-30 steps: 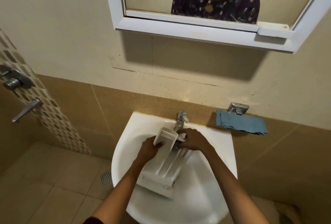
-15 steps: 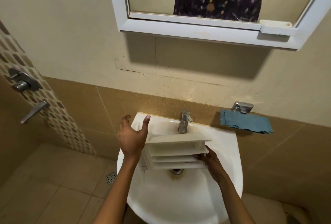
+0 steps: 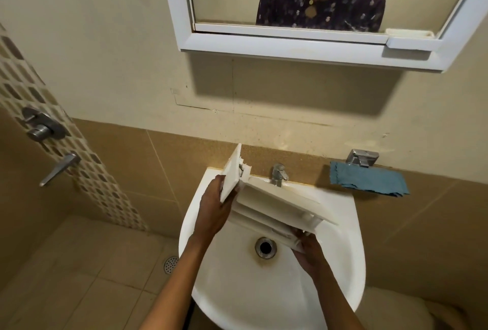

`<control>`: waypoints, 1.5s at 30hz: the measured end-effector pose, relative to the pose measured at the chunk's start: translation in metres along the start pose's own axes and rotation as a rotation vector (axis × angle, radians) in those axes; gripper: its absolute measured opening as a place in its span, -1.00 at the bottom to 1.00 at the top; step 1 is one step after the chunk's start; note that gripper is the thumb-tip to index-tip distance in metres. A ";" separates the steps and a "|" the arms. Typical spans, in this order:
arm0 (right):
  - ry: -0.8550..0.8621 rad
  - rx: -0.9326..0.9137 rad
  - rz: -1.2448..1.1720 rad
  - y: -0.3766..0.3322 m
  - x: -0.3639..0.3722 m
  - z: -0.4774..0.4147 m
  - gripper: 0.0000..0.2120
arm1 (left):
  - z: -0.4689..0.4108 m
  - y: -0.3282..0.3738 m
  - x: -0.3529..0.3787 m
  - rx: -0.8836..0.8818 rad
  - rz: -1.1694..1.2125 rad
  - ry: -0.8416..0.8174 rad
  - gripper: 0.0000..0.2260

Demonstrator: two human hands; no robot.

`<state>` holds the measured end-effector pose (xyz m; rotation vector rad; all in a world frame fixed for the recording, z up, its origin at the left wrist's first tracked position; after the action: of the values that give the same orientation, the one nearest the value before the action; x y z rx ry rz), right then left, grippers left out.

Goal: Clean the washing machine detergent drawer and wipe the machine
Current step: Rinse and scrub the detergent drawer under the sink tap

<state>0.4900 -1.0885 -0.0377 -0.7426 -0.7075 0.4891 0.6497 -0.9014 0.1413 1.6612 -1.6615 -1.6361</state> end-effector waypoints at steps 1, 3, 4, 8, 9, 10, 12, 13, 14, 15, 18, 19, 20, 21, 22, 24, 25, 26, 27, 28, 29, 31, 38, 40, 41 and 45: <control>-0.039 0.006 -0.022 -0.003 0.003 0.002 -0.55 | -0.002 -0.003 0.001 -0.012 -0.040 -0.004 -0.74; -0.077 0.041 -0.009 -0.003 0.008 0.009 -0.43 | -0.005 -0.011 0.007 -0.079 -0.170 -0.042 -0.68; -0.082 0.059 0.060 -0.003 0.010 0.012 -0.46 | -0.006 -0.017 0.010 -0.135 -0.246 -0.069 -0.64; -0.054 0.195 0.322 0.005 -0.010 0.022 -0.75 | -0.005 -0.037 0.018 -0.367 -0.392 -0.171 -0.56; -0.059 0.249 0.352 0.006 -0.011 0.026 -0.83 | -0.003 -0.041 0.022 -0.411 -0.420 -0.201 -0.55; -0.084 0.294 0.376 0.008 -0.011 0.027 -0.87 | -0.001 -0.046 0.025 -0.453 -0.440 -0.230 -0.53; -0.093 0.365 0.397 0.011 -0.010 0.025 -0.87 | 0.002 -0.054 0.030 -0.535 -0.442 -0.278 -0.54; -0.073 0.397 0.393 0.013 -0.013 0.023 -0.87 | 0.003 -0.057 0.032 -0.571 -0.412 -0.293 -0.57; -0.040 0.423 0.376 0.014 -0.017 0.021 -0.87 | 0.004 -0.060 0.034 -0.599 -0.369 -0.303 -0.64; -0.003 0.440 0.371 0.012 -0.018 0.021 -0.88 | 0.004 -0.063 0.037 -0.619 -0.325 -0.314 -0.72; 0.092 0.406 0.473 0.002 -0.019 0.017 -0.94 | 0.006 -0.065 0.044 -0.649 -0.225 -0.348 -0.77; 0.114 0.388 0.498 -0.003 -0.020 0.016 -0.96 | 0.007 -0.067 0.046 -0.657 -0.205 -0.342 -0.73; 0.126 0.366 0.509 -0.008 -0.020 0.013 -0.98 | 0.008 -0.069 0.048 -0.667 -0.183 -0.332 -0.67; 0.137 0.346 0.536 -0.013 -0.020 0.012 -0.95 | 0.009 -0.072 0.049 -0.683 -0.159 -0.320 -0.64; 0.146 0.323 0.570 -0.019 -0.022 0.008 -0.91 | 0.010 -0.075 0.049 -0.698 -0.132 -0.307 -0.63; 0.169 0.283 0.663 -0.031 -0.024 0.006 -0.90 | 0.014 -0.082 0.050 -0.715 -0.073 -0.293 -0.64; 0.179 0.267 0.700 -0.037 -0.025 0.005 -0.91 | 0.016 -0.085 0.051 -0.715 -0.044 -0.289 -0.65; 0.195 0.253 0.741 -0.042 -0.026 0.004 -0.91 | 0.019 -0.086 0.052 -0.706 -0.021 -0.286 -0.67; 0.214 0.234 0.798 -0.049 -0.026 0.004 -0.89 | 0.023 -0.086 0.053 -0.703 0.001 -0.287 -0.71; 0.237 0.212 0.873 -0.055 -0.025 0.005 -0.86 | 0.027 -0.087 0.056 -0.701 0.019 -0.288 -0.76; 0.276 0.193 0.976 -0.061 -0.023 0.005 -0.80 | 0.031 -0.089 0.058 -0.703 0.035 -0.284 -0.77; 0.464 0.109 1.227 -0.075 -0.016 0.012 -0.57 | 0.036 -0.089 0.062 -0.703 0.065 -0.265 -0.76; 0.408 -0.356 1.128 -0.078 0.054 0.004 -0.73 | 0.050 -0.098 0.064 -0.768 0.208 -0.083 -0.77; 0.437 -0.208 1.056 -0.081 0.058 -0.010 -0.76 | 0.053 -0.101 0.062 -0.788 0.213 -0.066 -0.78; 0.440 -0.123 1.045 -0.082 0.059 -0.019 -0.76 | 0.053 -0.101 0.061 -0.790 0.212 -0.063 -0.78; 0.403 0.120 0.956 -0.089 0.054 -0.047 -0.76 | 0.050 -0.103 0.052 -0.765 0.183 -0.040 -0.76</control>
<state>0.5746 -1.1328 0.0260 -1.0079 0.1012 1.1916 0.6451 -0.8885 0.0164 1.0631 -0.9538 -1.8773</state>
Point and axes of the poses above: each hand's wrist, its own z-axis away from the middle knuckle, its own x-axis out of the palm, y = z × x, the point moved 7 cm from there along -z, towards the middle knuckle, and after that the axes turned 6 degrees about x, right-handed, at the moved point
